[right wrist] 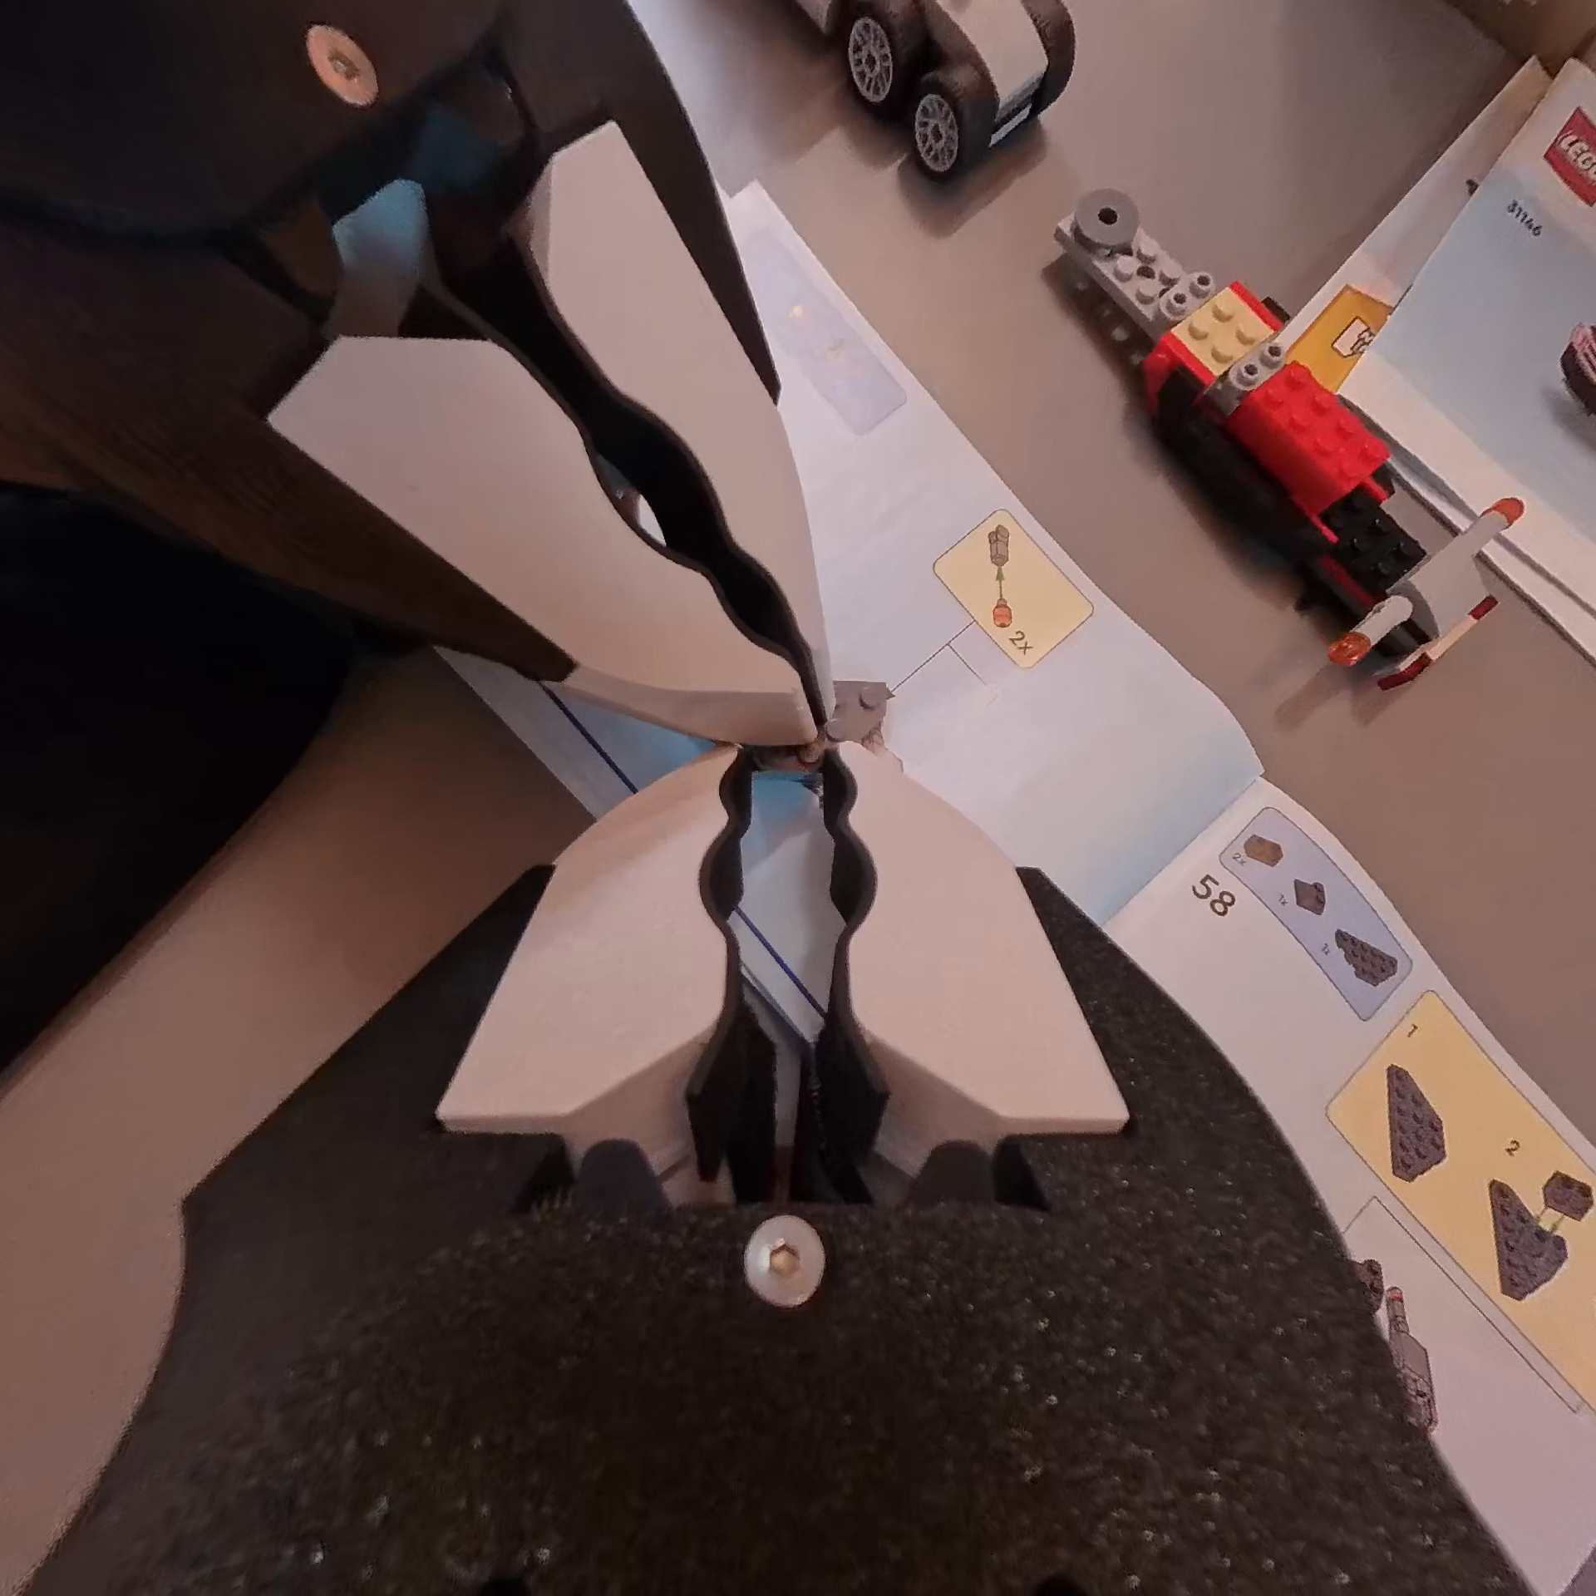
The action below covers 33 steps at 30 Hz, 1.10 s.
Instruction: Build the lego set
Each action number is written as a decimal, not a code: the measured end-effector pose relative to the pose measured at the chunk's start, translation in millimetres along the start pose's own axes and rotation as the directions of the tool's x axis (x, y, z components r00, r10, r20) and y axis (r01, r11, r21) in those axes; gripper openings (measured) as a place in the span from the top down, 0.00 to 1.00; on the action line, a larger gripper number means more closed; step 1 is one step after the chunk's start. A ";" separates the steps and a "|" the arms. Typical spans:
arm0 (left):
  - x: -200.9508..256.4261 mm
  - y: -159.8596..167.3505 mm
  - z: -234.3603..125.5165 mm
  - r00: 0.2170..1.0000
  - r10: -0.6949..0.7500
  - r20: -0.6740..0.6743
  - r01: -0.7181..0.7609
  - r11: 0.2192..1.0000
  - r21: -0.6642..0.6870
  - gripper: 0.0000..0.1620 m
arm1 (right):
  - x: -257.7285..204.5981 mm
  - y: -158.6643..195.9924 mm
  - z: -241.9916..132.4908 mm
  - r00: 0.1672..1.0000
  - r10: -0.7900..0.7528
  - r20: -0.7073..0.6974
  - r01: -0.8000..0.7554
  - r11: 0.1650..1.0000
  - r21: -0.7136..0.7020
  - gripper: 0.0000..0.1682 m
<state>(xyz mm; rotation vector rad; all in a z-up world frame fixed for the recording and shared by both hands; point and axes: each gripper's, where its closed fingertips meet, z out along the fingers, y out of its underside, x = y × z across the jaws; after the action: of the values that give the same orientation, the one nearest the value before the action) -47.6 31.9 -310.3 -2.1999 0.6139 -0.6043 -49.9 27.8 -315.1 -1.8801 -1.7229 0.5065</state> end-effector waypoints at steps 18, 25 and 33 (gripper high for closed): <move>-19.1 -15.8 -35.1 0.998 -0.059 0.038 0.051 0.981 0.189 0.99 | 3.4 -6.9 -25.4 0.983 0.048 0.175 -0.094 0.960 0.262 0.98; -3.2 -4.1 -8.7 1.000 0.011 -0.001 -0.011 0.996 0.085 1.00 | 1.9 -10.9 -9.1 0.988 -0.003 0.154 -0.037 0.967 0.252 0.98; -1.2 -0.1 -3.0 1.000 0.019 -0.008 -0.018 0.998 0.052 0.99 | 1.8 -9.1 -3.4 0.994 -0.043 0.096 0.019 0.972 0.235 0.99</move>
<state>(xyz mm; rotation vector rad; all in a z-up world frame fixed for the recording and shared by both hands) -50.2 31.1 -308.7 -2.1419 0.6156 -0.6136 -54.8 29.5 -306.6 -1.6835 -1.6715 0.7687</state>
